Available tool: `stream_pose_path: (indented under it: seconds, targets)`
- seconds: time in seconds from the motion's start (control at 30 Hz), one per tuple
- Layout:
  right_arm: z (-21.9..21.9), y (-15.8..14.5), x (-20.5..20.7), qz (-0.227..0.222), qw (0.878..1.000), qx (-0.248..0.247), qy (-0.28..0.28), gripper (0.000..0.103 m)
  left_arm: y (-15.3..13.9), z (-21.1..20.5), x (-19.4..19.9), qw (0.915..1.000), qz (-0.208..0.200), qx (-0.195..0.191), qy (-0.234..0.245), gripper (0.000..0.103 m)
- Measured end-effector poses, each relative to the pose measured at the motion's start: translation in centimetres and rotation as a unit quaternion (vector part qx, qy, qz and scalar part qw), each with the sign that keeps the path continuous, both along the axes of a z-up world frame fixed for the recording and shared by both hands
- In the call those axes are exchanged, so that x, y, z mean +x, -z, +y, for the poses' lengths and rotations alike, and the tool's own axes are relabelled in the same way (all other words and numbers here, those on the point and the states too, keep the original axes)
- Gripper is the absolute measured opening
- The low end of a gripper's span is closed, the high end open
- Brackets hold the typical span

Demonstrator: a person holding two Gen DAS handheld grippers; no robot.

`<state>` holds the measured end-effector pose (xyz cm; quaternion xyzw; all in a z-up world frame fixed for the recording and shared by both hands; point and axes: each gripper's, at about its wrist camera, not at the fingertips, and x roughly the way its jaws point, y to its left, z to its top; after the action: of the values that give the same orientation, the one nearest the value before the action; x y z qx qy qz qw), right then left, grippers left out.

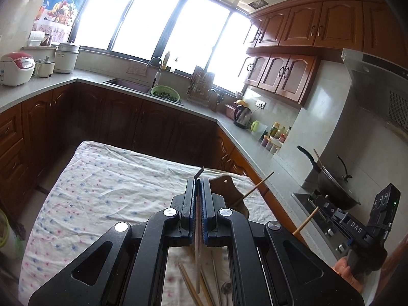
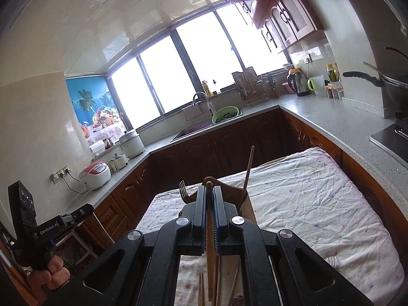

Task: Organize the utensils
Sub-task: 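Carry both held utensils to the wooden holder and insert them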

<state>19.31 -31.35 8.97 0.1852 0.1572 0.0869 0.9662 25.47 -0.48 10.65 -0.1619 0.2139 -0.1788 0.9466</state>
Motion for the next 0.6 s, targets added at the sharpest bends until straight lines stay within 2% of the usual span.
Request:
stream_pose_path:
  seconds: [0.37,0.5,0.6]
  targets:
    - [-2.0,-4.3,4.1,-0.080,0.995,0.002,0.054,0.005,-3.5,-1.3,6.3,0.9971,-0.046,-0.037,-0.048,0.003]
    - [-3.0,-4.2,6.1,-0.089,0.993,0.012,0.071,0.005,-3.3,-2.1,8.8,0.9951,-0.055,-0.038,-0.073,0.003]
    - [-3.2,-3.6,7.6,-0.087,0.993,0.013,0.080,0.005,-2.0,-2.5,10.7,0.9941,-0.051,-0.047,-0.083,0.003]
